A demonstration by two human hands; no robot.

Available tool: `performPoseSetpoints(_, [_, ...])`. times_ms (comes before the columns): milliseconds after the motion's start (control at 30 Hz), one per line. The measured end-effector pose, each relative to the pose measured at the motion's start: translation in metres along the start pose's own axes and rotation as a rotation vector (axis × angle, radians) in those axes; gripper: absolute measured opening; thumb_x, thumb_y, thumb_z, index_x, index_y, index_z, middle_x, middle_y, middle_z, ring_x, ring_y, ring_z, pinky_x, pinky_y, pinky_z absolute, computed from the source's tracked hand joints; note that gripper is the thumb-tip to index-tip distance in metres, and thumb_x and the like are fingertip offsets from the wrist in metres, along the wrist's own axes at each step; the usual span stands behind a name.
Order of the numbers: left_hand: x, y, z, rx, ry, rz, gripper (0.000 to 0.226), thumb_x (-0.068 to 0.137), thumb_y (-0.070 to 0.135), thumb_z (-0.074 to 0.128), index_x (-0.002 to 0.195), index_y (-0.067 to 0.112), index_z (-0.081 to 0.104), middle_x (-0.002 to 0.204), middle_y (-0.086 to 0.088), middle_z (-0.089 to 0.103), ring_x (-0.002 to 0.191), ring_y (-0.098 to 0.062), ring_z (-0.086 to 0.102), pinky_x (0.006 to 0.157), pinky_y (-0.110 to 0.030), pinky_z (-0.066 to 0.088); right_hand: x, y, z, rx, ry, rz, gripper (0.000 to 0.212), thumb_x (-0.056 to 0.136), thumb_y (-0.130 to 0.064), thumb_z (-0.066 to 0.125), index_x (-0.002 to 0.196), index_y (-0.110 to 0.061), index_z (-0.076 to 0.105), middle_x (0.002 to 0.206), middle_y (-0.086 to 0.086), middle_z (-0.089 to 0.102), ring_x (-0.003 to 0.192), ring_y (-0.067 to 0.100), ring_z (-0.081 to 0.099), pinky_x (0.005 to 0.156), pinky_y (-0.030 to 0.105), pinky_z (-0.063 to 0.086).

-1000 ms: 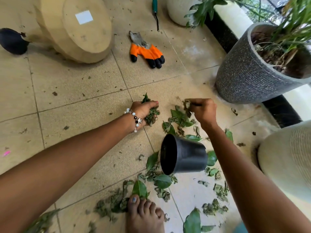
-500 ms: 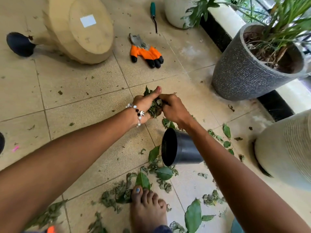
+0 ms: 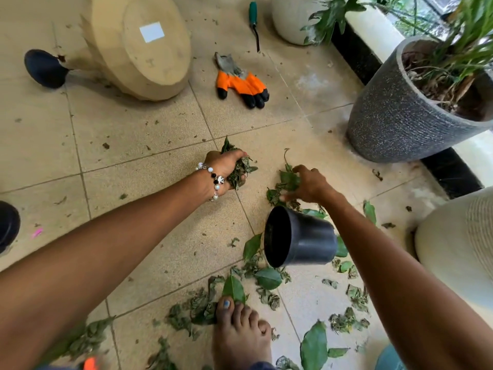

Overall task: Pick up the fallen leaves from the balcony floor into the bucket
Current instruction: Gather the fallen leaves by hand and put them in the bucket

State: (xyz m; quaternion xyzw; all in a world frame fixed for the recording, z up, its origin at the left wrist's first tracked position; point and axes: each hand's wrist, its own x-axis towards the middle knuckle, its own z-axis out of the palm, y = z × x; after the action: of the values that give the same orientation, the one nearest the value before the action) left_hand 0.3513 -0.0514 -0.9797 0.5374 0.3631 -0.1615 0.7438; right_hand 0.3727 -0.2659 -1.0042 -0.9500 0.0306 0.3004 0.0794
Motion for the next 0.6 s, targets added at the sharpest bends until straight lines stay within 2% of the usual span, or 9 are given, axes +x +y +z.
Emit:
performPoseSetpoints(67, [0.0,0.0,-0.003,-0.033,-0.008,-0.017,0.009,0.088,0.01,0.066,0.086,0.002,0.063,0.073,-0.011,0.061,0.051,-0.02,0.056,0.041,-0.02,0.044,0.001,-0.006,0.01,-0.036,0.018,-0.05,0.102,0.064,-0.049,0.085,0.146,-0.02,0.03,0.138,0.019,0.035,0.128,0.041,0.034,0.105,0.05,0.037])
performPoseSetpoints(133, [0.003,0.0,-0.005,-0.043,-0.006,-0.024,0.01,0.09,0.012,0.064,0.082,0.006,0.061,0.075,-0.01,0.062,0.056,-0.021,0.059,0.042,-0.021,0.044,0.003,-0.013,0.016,-0.096,0.068,-0.15,0.096,0.065,-0.043,0.086,0.143,-0.02,0.034,0.136,0.019,0.036,0.126,0.04,0.035,0.103,0.048,0.038])
performPoseSetpoints(267, [0.006,0.001,-0.01,-0.059,0.003,-0.043,0.01,0.09,0.015,0.063,0.084,0.008,0.061,0.08,-0.011,0.064,0.062,-0.023,0.062,0.045,-0.025,0.047,0.011,-0.017,0.014,-0.1,0.116,-0.35,0.056,0.075,-0.027,0.079,0.125,-0.014,0.058,0.115,0.014,0.054,0.106,0.033,0.055,0.083,0.028,0.041])
performPoseSetpoints(333, [0.008,0.0,-0.012,-0.072,-0.004,-0.048,0.01,0.091,0.014,0.062,0.084,0.007,0.06,0.08,-0.012,0.062,0.06,-0.024,0.062,0.045,-0.027,0.05,0.013,-0.017,0.011,-0.14,0.148,-0.399,0.04,0.08,-0.022,0.074,0.118,-0.011,0.065,0.11,0.014,0.061,0.103,0.031,0.058,0.08,0.029,0.043])
performPoseSetpoints(433, [0.008,-0.001,-0.013,-0.089,-0.016,-0.06,0.011,0.091,0.012,0.062,0.083,0.005,0.059,0.08,-0.012,0.06,0.063,-0.025,0.063,0.046,-0.031,0.054,0.016,-0.019,0.012,-0.216,0.187,-0.434,0.029,0.083,-0.018,0.069,0.11,-0.009,0.07,0.106,0.013,0.066,0.099,0.03,0.06,0.078,0.03,0.044])
performPoseSetpoints(500, [0.007,-0.002,-0.013,-0.092,-0.019,-0.064,0.01,0.091,0.01,0.062,0.084,0.004,0.058,0.082,-0.012,0.06,0.064,-0.025,0.063,0.046,-0.032,0.056,0.019,-0.017,0.015,-0.146,0.221,-0.392,0.027,0.081,-0.013,0.07,0.108,-0.008,0.073,0.105,0.012,0.07,0.097,0.029,0.063,0.079,0.028,0.046])
performPoseSetpoints(600, [0.008,-0.002,-0.012,-0.097,-0.02,-0.044,0.01,0.09,0.008,0.063,0.083,0.003,0.058,0.081,-0.012,0.059,0.063,-0.024,0.062,0.045,-0.029,0.055,0.019,-0.015,0.012,0.214,0.309,-0.278,0.022,0.077,-0.009,0.077,0.098,-0.006,0.075,0.093,0.007,0.073,0.089,0.022,0.066,0.08,0.024,0.047])
